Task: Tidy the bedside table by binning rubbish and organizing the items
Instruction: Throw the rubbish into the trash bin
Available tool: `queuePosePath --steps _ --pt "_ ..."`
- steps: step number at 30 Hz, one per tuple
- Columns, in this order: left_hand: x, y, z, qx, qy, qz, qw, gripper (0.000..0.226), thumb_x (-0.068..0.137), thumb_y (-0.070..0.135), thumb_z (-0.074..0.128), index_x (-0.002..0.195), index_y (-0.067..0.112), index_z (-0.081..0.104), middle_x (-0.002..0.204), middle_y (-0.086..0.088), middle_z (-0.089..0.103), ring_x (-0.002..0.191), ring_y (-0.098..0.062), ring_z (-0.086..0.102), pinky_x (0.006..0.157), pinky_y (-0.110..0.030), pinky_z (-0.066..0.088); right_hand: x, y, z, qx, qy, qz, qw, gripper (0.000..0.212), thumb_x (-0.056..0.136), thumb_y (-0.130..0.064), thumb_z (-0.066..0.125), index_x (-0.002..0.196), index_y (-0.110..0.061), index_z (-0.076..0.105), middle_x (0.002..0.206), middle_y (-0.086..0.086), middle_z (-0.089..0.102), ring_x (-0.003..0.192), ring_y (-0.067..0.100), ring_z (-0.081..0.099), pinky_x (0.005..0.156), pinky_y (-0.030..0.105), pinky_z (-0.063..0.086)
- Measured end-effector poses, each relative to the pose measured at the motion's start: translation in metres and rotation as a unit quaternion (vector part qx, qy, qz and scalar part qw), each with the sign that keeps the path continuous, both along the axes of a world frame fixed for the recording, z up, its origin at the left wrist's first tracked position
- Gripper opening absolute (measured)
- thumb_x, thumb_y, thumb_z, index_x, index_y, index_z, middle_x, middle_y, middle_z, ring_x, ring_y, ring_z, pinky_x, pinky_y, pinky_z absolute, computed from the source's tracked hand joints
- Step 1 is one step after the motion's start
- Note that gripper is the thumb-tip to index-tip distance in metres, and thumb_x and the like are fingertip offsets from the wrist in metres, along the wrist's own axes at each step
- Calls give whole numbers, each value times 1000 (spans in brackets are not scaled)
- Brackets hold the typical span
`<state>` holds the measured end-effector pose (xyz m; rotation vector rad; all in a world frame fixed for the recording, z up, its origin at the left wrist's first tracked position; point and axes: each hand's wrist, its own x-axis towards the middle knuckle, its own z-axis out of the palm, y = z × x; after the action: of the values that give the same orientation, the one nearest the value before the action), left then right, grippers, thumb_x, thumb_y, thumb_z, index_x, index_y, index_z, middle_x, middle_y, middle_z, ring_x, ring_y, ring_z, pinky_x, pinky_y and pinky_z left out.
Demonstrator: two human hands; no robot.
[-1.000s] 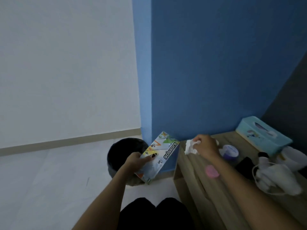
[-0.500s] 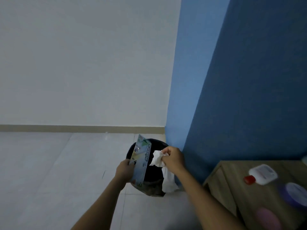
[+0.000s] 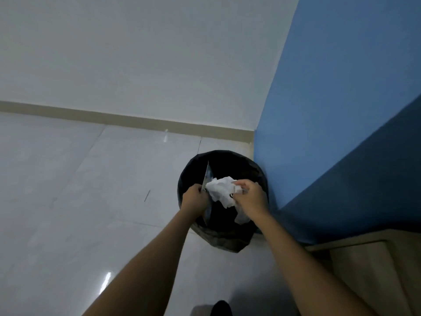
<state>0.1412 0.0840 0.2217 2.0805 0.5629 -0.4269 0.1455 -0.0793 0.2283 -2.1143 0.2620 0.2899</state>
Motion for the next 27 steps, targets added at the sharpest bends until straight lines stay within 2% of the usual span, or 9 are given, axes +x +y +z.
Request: queuePosePath --steps 4,7,9,13,17,20,22,24,27 --pt "0 -3 -11 -11 10 8 1000 26 93 22 46 105 6 63 99 -12 67 89 -27 60 77 -34 48 -7 0 -19 -6 8 36 999 29 86 -7 62 114 -13 66 97 0 60 88 14 55 56 5 39" --pt "-5 -4 -8 -16 7 12 1000 40 94 30 49 128 11 53 121 -9 63 110 -27 58 95 -36 47 -14 1 -21 -17 24 50 998 35 86 -9 63 120 -15 64 109 1 62 104 20 59 74 15 41" --pt "-10 -4 -1 -12 2 8 1000 44 93 31 51 133 12 50 128 -9 60 117 -28 56 102 -39 45 -20 1 -12 -15 32 50 998 35 87 -9 60 121 -17 63 116 3 64 107 20 58 80 20 43" --pt "-20 -6 30 -9 -27 -10 1000 36 93 29 52 125 13 55 120 -7 64 108 -24 59 94 -36 48 -39 -6 26 -3 16 63 998 30 87 -7 61 114 -20 64 107 -2 62 96 7 52 67 8 40" --pt "-44 -19 72 -5 -77 -34 996 24 94 22 50 112 11 61 103 -7 68 90 -21 64 82 -35 52 -88 -24 67 30 9 48 998 30 84 -4 62 102 -28 65 104 -8 65 100 7 59 81 16 48" --pt "-72 -45 106 3 -115 -86 990 14 93 17 51 101 14 62 90 -5 69 83 -21 65 81 -35 52 -142 -47 101 23 -4 34 999 38 79 -2 61 84 -39 67 84 -21 67 84 -7 63 75 14 47" --pt "-91 -78 128 -1 -138 -129 982 12 93 16 51 95 15 62 88 -7 71 80 -22 66 77 -34 52 -182 -77 121 3 -8 12 1000 41 79 -1 62 75 -42 60 78 -21 64 78 -11 61 71 8 45" --pt "-109 -113 144 -13 -141 -162 977 13 93 16 51 96 12 64 92 -9 71 85 -26 67 76 -32 52 -214 -108 138 -20 -19 -15 1000 36 79 -6 63 81 -41 58 86 -16 65 83 -4 62 74 11 46" --pt "-141 -176 160 -55 -153 -202 966 11 93 17 53 100 13 61 100 -14 70 96 -31 67 84 -38 53 -261 -164 168 -30 -48 -96 994 22 75 -16 64 85 -35 64 94 -9 70 93 9 66 84 20 51"
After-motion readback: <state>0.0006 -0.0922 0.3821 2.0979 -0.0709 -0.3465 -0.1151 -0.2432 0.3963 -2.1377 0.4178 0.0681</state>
